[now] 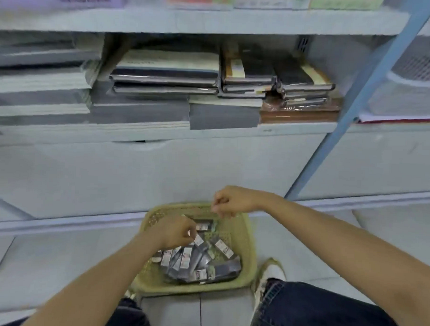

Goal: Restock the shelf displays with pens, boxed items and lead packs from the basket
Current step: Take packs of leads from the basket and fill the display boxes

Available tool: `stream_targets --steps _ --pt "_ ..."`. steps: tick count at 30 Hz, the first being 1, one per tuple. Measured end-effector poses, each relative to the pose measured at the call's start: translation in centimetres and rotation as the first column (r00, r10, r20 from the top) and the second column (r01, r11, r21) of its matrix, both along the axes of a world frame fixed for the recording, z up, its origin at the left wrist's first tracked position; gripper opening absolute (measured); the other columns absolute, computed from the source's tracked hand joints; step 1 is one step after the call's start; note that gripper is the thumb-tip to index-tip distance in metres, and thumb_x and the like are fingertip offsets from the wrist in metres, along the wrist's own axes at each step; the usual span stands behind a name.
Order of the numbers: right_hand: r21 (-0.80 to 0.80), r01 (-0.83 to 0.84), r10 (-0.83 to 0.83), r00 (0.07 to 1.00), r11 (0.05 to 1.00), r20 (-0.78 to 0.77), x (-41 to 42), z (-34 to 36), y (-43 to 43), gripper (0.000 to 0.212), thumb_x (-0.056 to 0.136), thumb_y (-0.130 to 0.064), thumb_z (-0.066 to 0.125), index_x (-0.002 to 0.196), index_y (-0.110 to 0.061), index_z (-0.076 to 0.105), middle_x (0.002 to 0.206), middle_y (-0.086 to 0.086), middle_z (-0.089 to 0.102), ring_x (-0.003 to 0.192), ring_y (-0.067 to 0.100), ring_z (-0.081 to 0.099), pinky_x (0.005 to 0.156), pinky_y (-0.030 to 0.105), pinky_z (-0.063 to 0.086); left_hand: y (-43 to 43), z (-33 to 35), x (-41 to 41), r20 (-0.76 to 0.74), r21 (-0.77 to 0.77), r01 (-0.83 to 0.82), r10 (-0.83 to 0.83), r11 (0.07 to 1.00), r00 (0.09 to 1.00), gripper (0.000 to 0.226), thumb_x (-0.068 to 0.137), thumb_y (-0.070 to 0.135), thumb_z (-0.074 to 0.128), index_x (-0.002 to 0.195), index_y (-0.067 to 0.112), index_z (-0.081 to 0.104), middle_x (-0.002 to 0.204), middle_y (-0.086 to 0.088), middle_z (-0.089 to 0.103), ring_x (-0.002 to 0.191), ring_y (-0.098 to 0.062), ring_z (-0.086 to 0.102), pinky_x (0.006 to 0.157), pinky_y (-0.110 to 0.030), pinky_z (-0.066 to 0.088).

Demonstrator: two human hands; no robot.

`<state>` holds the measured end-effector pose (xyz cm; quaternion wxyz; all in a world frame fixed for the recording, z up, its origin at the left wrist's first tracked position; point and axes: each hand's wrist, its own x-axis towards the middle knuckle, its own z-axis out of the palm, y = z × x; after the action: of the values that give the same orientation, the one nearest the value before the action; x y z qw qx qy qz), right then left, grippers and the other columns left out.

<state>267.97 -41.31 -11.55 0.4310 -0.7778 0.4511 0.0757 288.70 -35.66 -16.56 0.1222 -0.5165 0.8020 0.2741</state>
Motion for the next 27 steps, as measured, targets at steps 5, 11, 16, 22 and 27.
stream_targets --steps 5,11,16,22,27 --pt "0.212 -0.004 0.048 0.978 0.977 -0.201 0.2 -11.4 3.2 0.025 0.094 -0.010 0.059 0.118 -0.003 0.062 0.119 0.014 0.065 0.099 0.024 0.062 0.078 0.024 0.048 3.4 -9.4 1.7 0.054 0.144 -0.235 0.229 0.961 0.972 0.023 0.092 0.025 0.057 0.112 0.017 0.064 0.116 -0.005 0.067 0.106 -0.021 0.061 0.087 -0.031 0.046" --pt "0.064 -0.041 0.058 0.954 0.997 -0.294 1.1 -18.3 5.7 0.032 0.088 -0.018 0.065 0.118 -0.007 0.057 0.122 0.013 0.061 0.112 0.029 0.057 0.092 0.037 0.048 4.6 -14.6 1.2 -0.029 0.180 -0.443 0.454 0.878 0.890 0.051 0.090 0.026 0.065 0.135 0.010 0.046 0.132 -0.012 0.050 0.114 -0.029 0.055 0.096 -0.037 0.043" --pt "-0.015 -0.108 0.099 0.947 0.994 -0.304 1.7 -20.6 6.3 0.037 0.080 -0.016 0.073 0.112 -0.004 0.059 0.119 0.014 0.057 0.110 0.028 0.055 0.089 0.033 0.044 4.3 -16.3 -0.1 -0.062 0.126 -0.543 0.553 0.830 0.831 0.058 0.080 0.028 0.077 0.125 0.008 0.046 0.124 -0.011 0.050 0.109 -0.027 0.054 0.088 -0.034 0.044" --pt "0.028 -0.102 0.106 0.962 0.994 -0.253 1.1 -21.1 5.5 0.026 0.087 -0.011 0.065 0.112 -0.007 0.062 0.118 0.011 0.060 0.109 0.027 0.057 0.089 0.033 0.044 4.0 -16.5 -0.9 -0.067 0.206 -0.697 0.720 0.687 0.691 0.062 0.069 0.024 0.086 0.117 0.006 0.050 0.111 -0.010 0.061 0.102 -0.027 0.059 0.077 -0.033 0.044" --pt "0.103 0.022 -0.003 0.985 0.994 -0.172 0.2 -20.4 4.6 0.019 0.091 -0.014 0.065 0.109 -0.009 0.063 0.112 0.006 0.066 0.104 0.022 0.061 0.090 0.032 0.049 3.7 -16.1 -0.9 -0.064 0.312 -0.706 0.756 0.636 0.652 0.041 0.071 0.017 0.084 0.102 0.013 0.058 0.099 -0.003 0.063 0.097 -0.022 0.061 0.080 -0.033 0.049"
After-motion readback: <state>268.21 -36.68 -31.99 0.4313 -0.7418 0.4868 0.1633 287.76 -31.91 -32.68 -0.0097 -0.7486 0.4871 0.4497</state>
